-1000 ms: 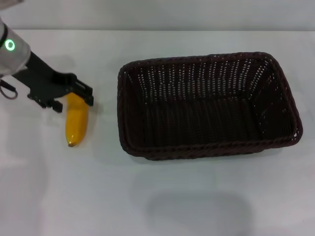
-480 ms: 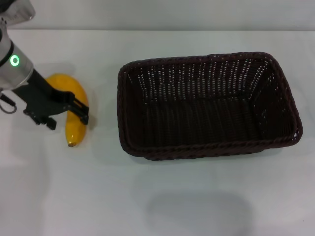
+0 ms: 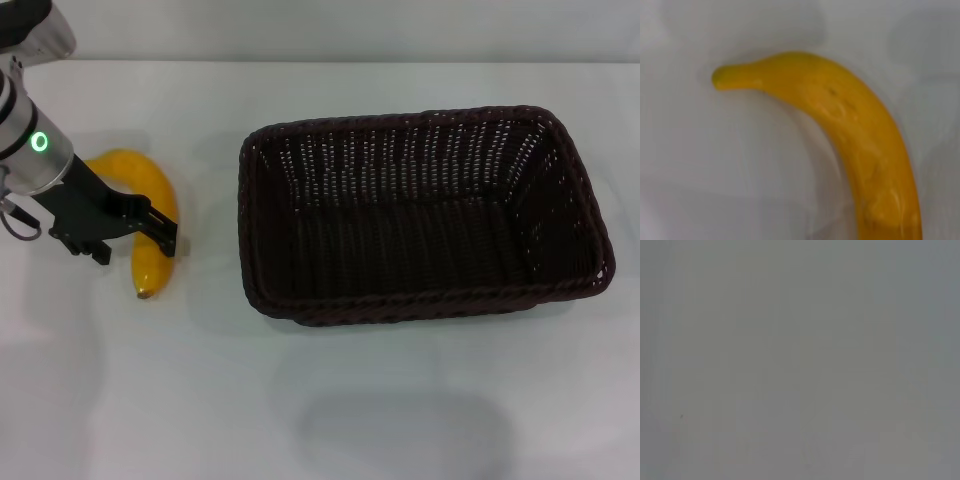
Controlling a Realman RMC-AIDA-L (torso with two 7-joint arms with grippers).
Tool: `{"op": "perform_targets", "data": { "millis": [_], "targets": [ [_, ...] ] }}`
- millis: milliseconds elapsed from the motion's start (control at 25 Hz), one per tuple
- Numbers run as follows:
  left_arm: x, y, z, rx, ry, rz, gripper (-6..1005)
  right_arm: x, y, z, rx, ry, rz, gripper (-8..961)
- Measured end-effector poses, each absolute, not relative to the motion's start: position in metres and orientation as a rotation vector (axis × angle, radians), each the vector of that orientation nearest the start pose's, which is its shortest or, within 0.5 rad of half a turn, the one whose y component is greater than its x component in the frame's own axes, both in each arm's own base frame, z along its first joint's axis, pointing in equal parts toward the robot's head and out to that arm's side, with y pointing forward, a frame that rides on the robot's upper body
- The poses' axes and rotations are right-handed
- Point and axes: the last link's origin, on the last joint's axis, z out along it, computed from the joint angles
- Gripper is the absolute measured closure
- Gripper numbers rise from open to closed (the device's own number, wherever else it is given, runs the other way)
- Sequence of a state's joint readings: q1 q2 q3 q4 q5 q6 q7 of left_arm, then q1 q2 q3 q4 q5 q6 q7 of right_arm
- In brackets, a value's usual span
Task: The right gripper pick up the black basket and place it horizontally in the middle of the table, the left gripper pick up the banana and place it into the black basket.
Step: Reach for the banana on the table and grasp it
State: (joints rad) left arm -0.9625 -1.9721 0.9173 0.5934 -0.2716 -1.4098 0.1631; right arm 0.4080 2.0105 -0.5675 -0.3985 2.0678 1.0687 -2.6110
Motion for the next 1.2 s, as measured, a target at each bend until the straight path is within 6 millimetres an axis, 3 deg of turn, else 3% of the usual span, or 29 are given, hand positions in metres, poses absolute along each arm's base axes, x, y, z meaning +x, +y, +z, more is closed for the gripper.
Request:
{"op": "perform_targets", "data": {
  "millis": [720, 920, 1120, 1200],
  "targets": [
    [-0.244, 0.422, 0.016, -1.947, -1.697, 0.490, 242, 0.362, 0.363, 0.099, -1.614, 0.414, 0.556, 79],
    [-0.240, 0.430, 0.018, -1.965, -1.617, 0.476, 462, 0.361, 0.365, 0.100, -1.615, 0.411, 0.558, 79],
    [-0.234, 0.439, 0.029, -1.976, -1.560, 0.411, 509, 0.361, 0.365, 0.101, -1.613, 0.406, 0.555, 79],
    [-0.218, 0.441, 0.059, -2.037, -1.475, 0.292, 518, 0.360, 0.365, 0.102, -1.614, 0.402, 0.559, 79]
  ]
}}
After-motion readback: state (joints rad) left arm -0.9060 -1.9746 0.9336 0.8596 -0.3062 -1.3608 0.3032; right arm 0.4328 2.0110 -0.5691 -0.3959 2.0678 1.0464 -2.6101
